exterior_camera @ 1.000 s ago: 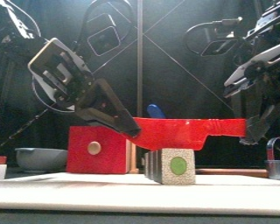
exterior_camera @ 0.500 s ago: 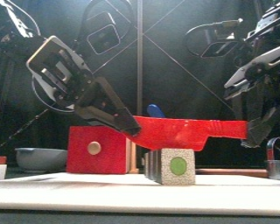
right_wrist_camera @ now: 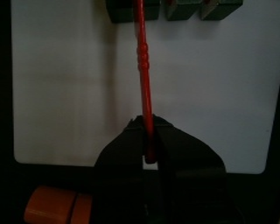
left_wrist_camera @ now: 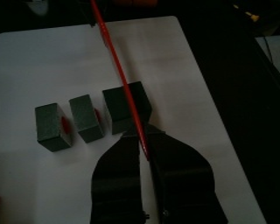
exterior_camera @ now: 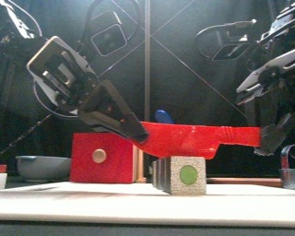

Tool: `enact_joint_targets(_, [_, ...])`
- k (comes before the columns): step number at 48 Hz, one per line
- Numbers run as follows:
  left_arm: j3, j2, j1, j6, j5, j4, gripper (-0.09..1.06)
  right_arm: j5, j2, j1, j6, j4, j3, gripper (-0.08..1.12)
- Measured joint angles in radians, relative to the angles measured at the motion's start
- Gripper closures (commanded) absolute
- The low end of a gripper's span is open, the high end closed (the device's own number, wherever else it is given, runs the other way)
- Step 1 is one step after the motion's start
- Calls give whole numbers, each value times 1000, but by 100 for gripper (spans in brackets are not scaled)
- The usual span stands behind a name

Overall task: Place sushi on board then cut the sushi with the knife then place the pieces on the plate
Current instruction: Cut the sushi into 4 pieces

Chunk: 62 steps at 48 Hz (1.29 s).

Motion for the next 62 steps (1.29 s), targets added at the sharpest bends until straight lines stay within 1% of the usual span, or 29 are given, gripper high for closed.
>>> enact_joint_targets(17, [0,5,-2,0,2,0,64,2,0,2,2,-6,0,69])
enact_joint_targets(24, [-12,40,-2,0,28,0,64,0,21,0,0,-9,0,69])
enact_joint_targets(32, [-26,48,-9,-2,51,-2,64,0,26,0,2,-8,0,69])
enact_joint_targets(40, [-31,60,-14,-2,51,-8,64,-6,40,3,0,-6,0,69])
enact_joint_targets(52, [-41,94,-18,-2,58,-8,64,-40,112,14,2,9,-2,69])
enact_joint_targets(62, [-46,92,-23,-2,69,-8,64,-40,120,23,2,11,-8,69])
